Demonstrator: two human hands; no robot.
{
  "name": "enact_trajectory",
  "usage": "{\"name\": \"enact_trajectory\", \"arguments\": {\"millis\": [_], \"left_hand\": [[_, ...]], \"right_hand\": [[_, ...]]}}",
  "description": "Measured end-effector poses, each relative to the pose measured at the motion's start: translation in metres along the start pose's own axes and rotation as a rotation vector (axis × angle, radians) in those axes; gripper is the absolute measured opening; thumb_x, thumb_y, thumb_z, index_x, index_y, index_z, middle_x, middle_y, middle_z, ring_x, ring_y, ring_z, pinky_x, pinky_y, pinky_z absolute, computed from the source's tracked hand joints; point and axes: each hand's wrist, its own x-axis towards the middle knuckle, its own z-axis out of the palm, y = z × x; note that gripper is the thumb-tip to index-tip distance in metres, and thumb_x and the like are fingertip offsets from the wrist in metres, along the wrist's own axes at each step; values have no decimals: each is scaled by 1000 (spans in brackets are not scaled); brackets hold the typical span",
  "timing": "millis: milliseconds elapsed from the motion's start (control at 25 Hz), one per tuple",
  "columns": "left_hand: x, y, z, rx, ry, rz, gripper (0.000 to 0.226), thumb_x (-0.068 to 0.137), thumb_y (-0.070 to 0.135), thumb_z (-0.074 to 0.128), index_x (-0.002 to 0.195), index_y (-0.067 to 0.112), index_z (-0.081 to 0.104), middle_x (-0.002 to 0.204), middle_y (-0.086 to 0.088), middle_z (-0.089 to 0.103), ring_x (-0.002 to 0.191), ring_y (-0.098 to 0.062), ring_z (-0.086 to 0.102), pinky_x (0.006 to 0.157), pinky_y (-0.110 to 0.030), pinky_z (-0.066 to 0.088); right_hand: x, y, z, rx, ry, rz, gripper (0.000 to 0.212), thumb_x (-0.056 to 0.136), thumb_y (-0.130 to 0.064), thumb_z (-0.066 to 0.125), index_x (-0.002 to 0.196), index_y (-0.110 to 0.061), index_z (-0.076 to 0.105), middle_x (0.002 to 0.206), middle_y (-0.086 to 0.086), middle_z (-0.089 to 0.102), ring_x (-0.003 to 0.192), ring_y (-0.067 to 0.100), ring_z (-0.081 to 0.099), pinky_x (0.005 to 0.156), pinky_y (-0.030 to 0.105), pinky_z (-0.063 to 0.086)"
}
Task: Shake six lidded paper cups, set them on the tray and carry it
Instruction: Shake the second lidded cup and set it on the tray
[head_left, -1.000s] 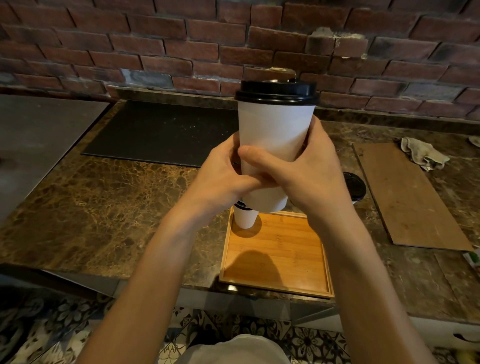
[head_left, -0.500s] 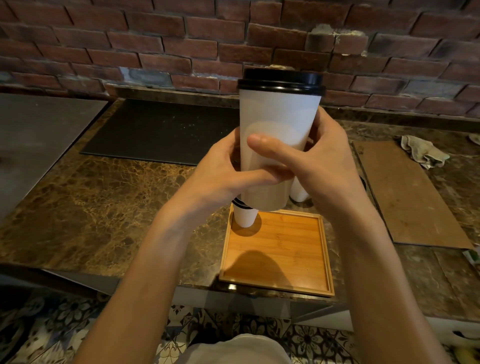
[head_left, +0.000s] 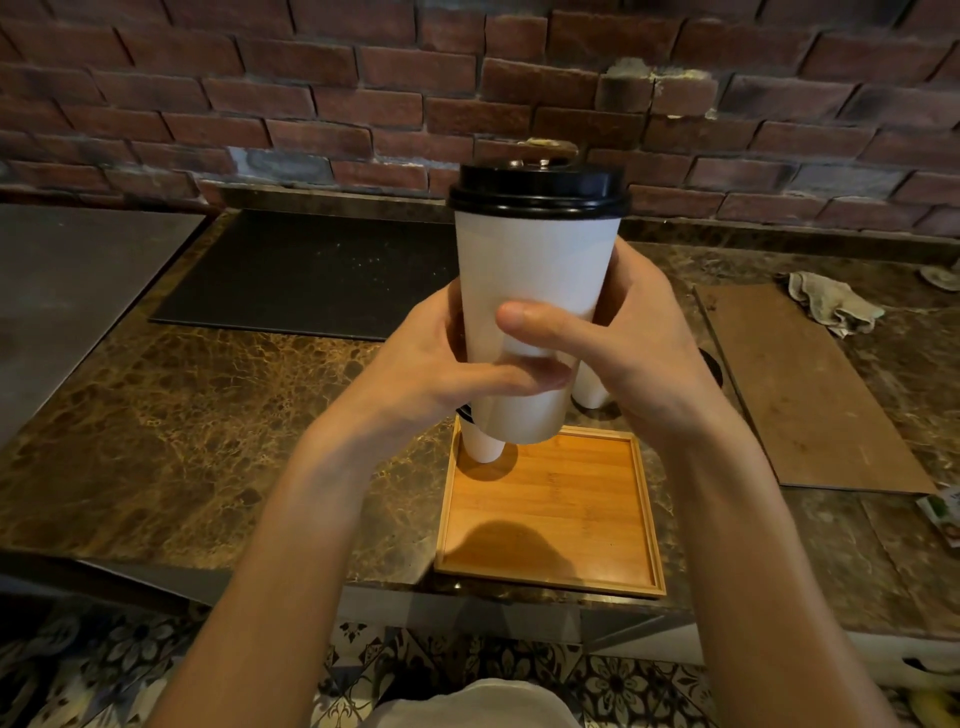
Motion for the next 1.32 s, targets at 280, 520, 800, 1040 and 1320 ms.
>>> {"name": "enact_trajectory", "arguments": {"millis": [280, 520, 800, 1040, 1320], "left_hand": [[0, -7, -1, 41, 120, 13, 61, 58, 29, 78, 113, 32, 53, 102, 19, 67, 103, -4, 63, 73, -13, 52], [0, -11, -1, 86, 177, 2, 60, 57, 23, 80, 109, 37, 52, 99, 26, 66, 98, 2, 64, 70, -11, 51], [1, -9, 0, 90, 158, 13, 59, 61, 23, 80, 110, 36, 52, 102, 25, 66, 100, 1, 63, 72, -12, 52], [3, -2, -2, 68, 83, 9, 50, 67, 31, 78, 111, 33, 55, 100, 21, 67, 100, -1, 63, 70, -12, 51], [4, -2, 1, 7, -22, 1, 56, 68, 26, 76, 119, 26, 54, 107, 13, 66, 105, -11, 63, 76, -17, 52]], "right_hand": [[-2, -6, 7, -151, 61, 1, 68, 69, -44, 81, 127, -28, 48, 113, -16, 59, 104, 3, 59, 83, 29, 58], [-5, -4, 16, -218, 163, 40, 84, 65, -49, 79, 137, -24, 44, 121, -10, 57, 109, 6, 56, 87, 32, 56], [-3, -3, 20, -220, 218, 37, 80, 65, -52, 81, 132, -27, 46, 117, -13, 57, 106, 6, 57, 85, 32, 57], [3, -3, 4, 9, 112, 44, 57, 68, -38, 84, 116, -32, 54, 104, -13, 64, 96, 0, 64, 72, 18, 56], [3, 1, -7, 81, -51, 50, 55, 69, -31, 77, 119, -28, 55, 104, -12, 67, 102, 10, 66, 76, 23, 55]]}}
